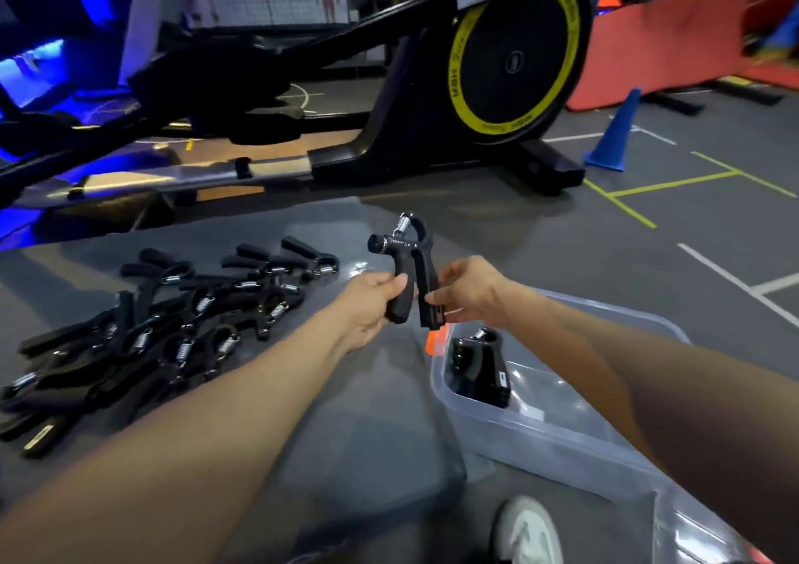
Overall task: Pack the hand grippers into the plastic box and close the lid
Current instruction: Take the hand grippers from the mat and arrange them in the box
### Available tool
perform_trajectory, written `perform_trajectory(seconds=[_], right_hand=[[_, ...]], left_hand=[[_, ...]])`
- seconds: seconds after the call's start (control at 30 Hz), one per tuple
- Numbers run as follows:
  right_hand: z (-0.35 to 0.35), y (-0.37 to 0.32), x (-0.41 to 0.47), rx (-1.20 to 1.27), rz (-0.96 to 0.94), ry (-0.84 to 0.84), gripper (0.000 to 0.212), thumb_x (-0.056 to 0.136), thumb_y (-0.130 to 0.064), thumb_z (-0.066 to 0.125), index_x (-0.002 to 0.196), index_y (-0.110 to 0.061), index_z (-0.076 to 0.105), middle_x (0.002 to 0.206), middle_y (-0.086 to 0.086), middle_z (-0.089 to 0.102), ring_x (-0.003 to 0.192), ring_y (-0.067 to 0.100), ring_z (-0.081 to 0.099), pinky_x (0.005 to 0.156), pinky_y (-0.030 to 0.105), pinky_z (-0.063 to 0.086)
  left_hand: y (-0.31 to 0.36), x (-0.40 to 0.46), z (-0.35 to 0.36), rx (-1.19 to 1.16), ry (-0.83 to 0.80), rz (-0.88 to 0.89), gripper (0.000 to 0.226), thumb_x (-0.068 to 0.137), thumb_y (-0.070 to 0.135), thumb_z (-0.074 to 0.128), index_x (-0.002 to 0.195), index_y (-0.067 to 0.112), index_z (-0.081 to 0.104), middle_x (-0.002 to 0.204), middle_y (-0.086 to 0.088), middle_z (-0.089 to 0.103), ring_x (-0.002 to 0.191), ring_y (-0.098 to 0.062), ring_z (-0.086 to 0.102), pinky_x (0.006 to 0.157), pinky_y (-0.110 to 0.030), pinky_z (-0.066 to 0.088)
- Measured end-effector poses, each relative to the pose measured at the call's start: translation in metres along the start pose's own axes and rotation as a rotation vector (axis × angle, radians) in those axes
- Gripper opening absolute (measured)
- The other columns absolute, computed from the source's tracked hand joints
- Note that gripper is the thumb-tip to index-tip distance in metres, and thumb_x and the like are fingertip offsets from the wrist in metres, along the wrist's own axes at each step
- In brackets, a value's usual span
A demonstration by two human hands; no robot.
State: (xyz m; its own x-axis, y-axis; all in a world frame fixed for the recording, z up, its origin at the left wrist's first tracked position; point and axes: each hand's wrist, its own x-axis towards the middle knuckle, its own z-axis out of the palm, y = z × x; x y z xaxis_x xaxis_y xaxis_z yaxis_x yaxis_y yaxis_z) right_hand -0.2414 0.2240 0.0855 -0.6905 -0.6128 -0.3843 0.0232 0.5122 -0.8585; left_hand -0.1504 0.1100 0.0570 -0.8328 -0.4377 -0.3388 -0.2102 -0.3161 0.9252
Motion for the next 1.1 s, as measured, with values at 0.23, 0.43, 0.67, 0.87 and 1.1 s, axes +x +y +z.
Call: perform_trajectory(seconds=[0.23, 0.43, 0.67, 0.87, 1.1], right_hand=[[-0.039, 0.043, 0.028, -0.093, 0.108, 0.176, 0.021, 0.078, 0.001, 0.069, 0.069, -0.009, 0.053, 0.075, 0.013, 0.060, 0.072, 0.028, 0.062, 0.076, 0.046, 0.059], [-0.058, 0.078, 0.054, -0.303, 0.283, 0.215, 0.023, 0.076, -0.010, 0.074, 0.092, 0.001, 0.063, 0.075, 0.016, 0.067, 0.065, 0.029, 0.068, 0.064, 0.038, 0.061], [-0.061, 0.134, 0.074, -0.477, 0.460, 0.202, 0.027, 0.076, -0.012, 0.069, 0.059, -0.007, 0.049, 0.047, 0.006, 0.057, 0.037, 0.019, 0.058, 0.057, 0.030, 0.056], [-0.055, 0.163, 0.095, -0.486, 0.465, 0.186, 0.012, 0.076, -0.012, 0.067, 0.074, -0.007, 0.056, 0.077, 0.009, 0.062, 0.084, 0.030, 0.072, 0.076, 0.035, 0.059], [-0.046, 0.168, 0.109, -0.513, 0.427, 0.188, 0.017, 0.077, -0.015, 0.069, 0.076, -0.010, 0.052, 0.101, 0.012, 0.070, 0.091, 0.031, 0.071, 0.079, 0.033, 0.057]], left_hand=[[-0.022, 0.041, 0.057, 0.245, -0.035, 0.033, 0.023, 0.098, 0.013, 0.045, 0.104, 0.001, 0.064, 0.091, -0.009, 0.062, 0.077, -0.014, 0.055, 0.069, -0.020, 0.044], [-0.055, 0.077, 0.067, 0.778, 0.078, 0.150, 0.020, 0.093, 0.019, 0.053, 0.095, 0.006, 0.069, 0.087, -0.015, 0.064, 0.083, -0.022, 0.056, 0.080, -0.032, 0.047], [-0.086, 0.091, 0.061, 1.235, 0.070, 0.093, 0.048, 0.088, 0.017, 0.059, 0.134, 0.013, 0.048, 0.133, -0.011, 0.044, 0.125, -0.031, 0.046, 0.106, -0.039, 0.039], [-0.102, 0.100, 0.060, 1.264, 0.041, 0.056, 0.061, 0.087, 0.012, 0.056, 0.143, 0.018, 0.034, 0.130, -0.011, 0.041, 0.122, -0.032, 0.045, 0.105, -0.039, 0.040], [-0.098, 0.103, 0.057, 1.216, 0.026, 0.078, 0.057, 0.085, 0.007, 0.057, 0.140, 0.015, 0.042, 0.127, -0.012, 0.044, 0.118, -0.030, 0.049, 0.099, -0.031, 0.040]])
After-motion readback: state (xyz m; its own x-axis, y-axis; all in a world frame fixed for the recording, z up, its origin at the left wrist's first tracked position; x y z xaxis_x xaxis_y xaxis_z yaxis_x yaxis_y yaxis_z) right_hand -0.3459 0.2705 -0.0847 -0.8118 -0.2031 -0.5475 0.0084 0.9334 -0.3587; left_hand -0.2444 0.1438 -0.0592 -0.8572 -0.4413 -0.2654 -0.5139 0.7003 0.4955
